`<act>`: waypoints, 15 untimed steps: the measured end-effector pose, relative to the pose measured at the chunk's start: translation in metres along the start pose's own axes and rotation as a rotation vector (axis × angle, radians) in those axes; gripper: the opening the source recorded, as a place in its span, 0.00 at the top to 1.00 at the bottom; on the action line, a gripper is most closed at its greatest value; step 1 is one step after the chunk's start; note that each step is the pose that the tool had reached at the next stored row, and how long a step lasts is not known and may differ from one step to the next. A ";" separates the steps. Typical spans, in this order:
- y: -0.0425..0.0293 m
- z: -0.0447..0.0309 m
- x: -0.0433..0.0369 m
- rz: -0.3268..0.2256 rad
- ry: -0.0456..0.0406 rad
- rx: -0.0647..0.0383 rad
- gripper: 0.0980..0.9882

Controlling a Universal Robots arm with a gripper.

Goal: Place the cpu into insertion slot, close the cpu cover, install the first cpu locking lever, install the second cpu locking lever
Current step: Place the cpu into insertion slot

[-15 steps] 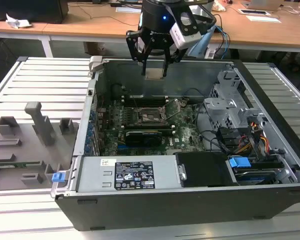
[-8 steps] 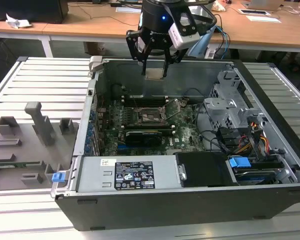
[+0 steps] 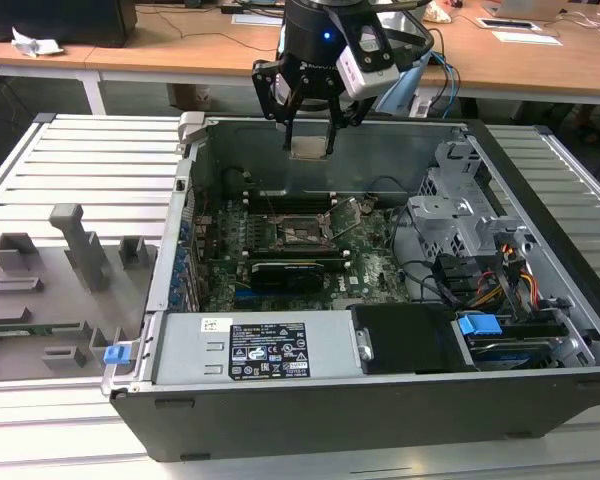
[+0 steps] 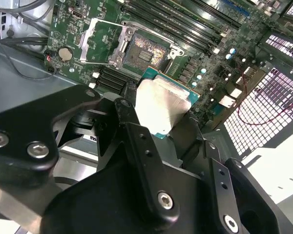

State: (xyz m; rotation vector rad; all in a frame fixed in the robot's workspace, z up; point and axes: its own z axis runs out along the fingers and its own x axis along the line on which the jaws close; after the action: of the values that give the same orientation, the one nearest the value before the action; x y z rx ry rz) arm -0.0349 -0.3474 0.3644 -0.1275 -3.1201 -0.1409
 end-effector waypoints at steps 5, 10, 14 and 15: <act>0.0000 0.0001 0.0000 0.004 -0.0003 0.000 0.51; 0.0000 0.0001 0.0000 0.005 -0.0005 0.000 0.51; 0.0000 0.0002 0.0000 0.009 -0.0008 0.000 0.51; 0.0000 0.0001 0.0000 0.010 -0.0009 0.000 0.51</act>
State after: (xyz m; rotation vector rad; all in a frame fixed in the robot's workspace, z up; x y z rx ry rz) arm -0.0349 -0.3474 0.3642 -0.1424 -3.1199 -0.1410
